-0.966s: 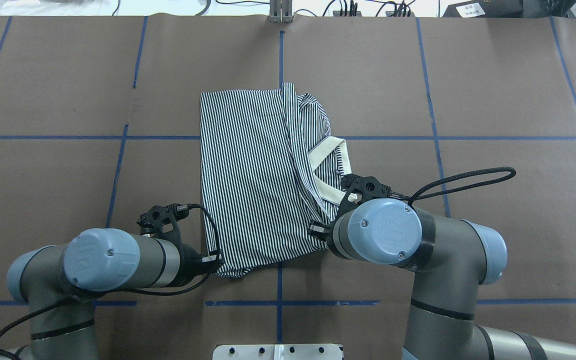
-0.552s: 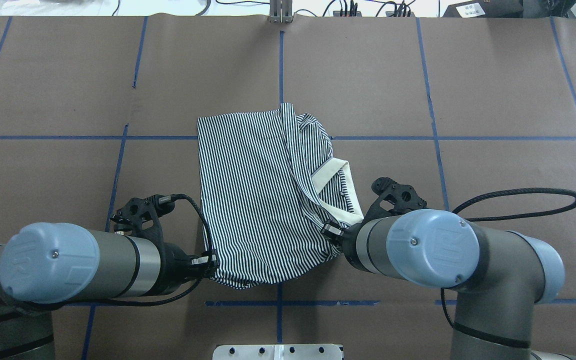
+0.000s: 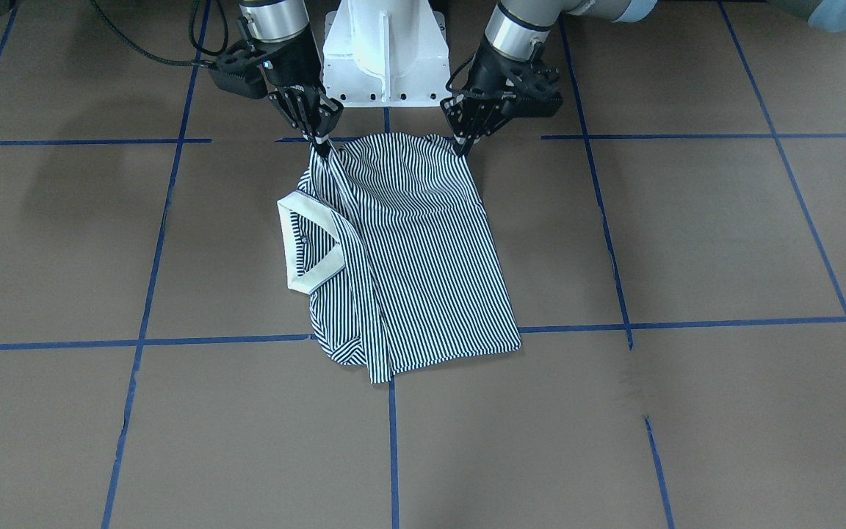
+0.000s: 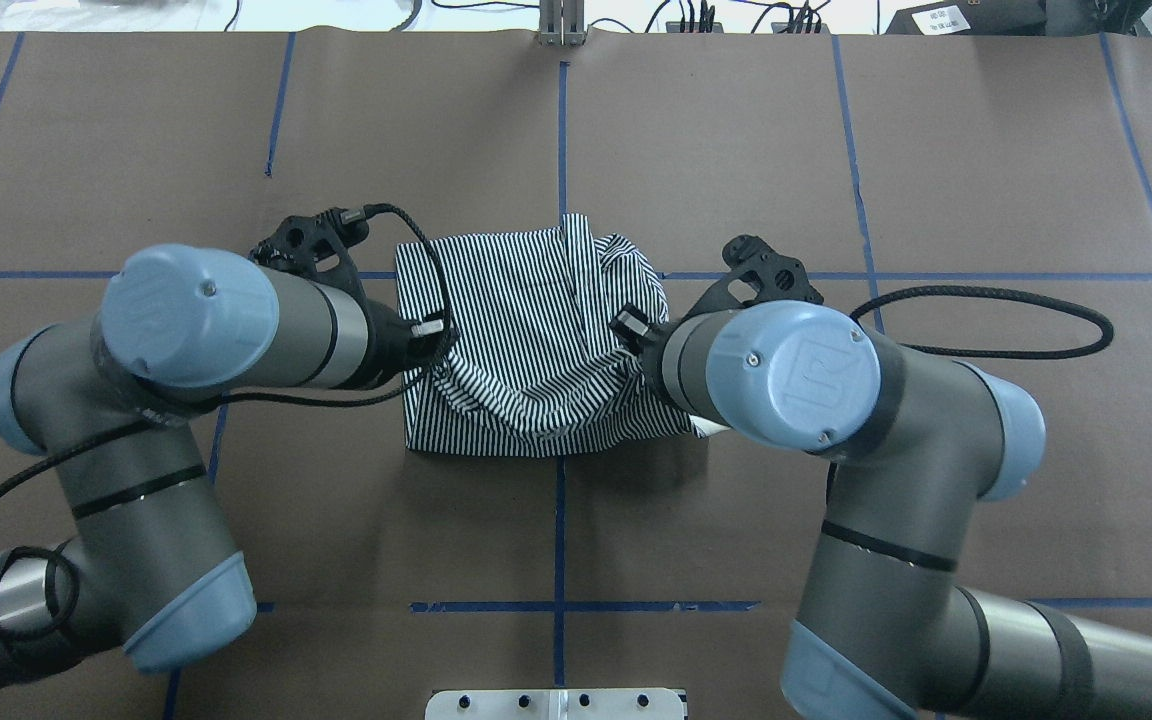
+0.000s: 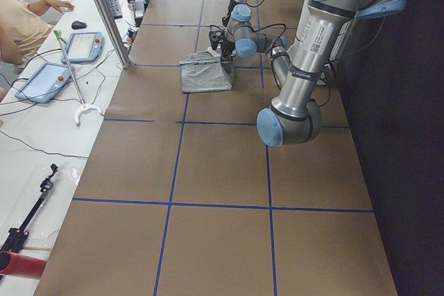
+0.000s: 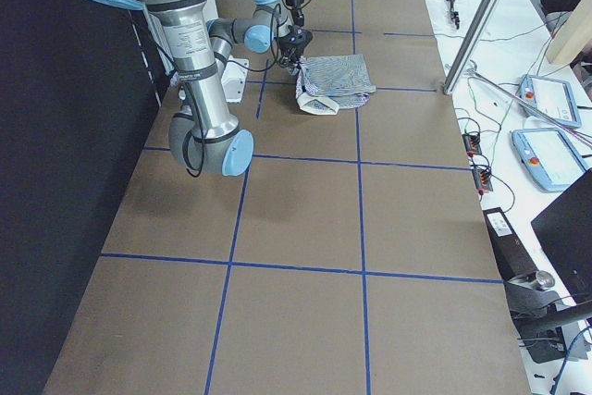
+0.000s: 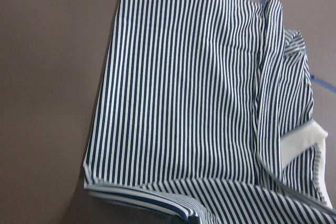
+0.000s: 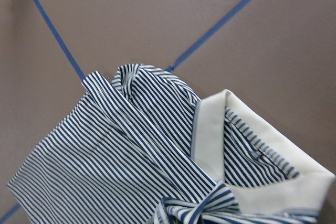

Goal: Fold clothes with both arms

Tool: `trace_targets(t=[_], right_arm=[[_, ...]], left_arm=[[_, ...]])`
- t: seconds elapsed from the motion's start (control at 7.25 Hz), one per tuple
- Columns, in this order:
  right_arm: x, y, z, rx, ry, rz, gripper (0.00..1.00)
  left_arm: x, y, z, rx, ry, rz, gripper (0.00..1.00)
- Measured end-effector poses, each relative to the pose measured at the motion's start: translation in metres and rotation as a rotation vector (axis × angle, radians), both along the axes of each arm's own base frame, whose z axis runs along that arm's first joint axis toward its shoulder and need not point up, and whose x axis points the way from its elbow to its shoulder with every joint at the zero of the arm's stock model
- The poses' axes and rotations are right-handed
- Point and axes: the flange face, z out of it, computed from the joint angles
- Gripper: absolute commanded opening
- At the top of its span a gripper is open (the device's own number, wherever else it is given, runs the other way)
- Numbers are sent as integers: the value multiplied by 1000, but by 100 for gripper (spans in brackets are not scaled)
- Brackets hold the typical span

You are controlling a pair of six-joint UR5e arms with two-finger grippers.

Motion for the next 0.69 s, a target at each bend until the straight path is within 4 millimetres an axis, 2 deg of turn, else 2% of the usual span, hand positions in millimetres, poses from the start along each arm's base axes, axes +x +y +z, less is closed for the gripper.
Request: trace_targets(t=[0.14, 0.28, 0.55, 0.69], right_arm=[[-18, -38, 9, -1, 4, 33, 0], [-41, -76, 18, -10, 1, 48, 0], [-76, -136, 35, -38, -9, 50, 0], [-88, -157, 42, -48, -10, 50, 0]], left_arm=[[0, -34, 19, 31, -33, -22, 0], [5, -57, 40, 48, -51, -34, 0], [13, -82, 70, 58, -66, -48, 0], [17, -89, 80, 60, -70, -50, 0]])
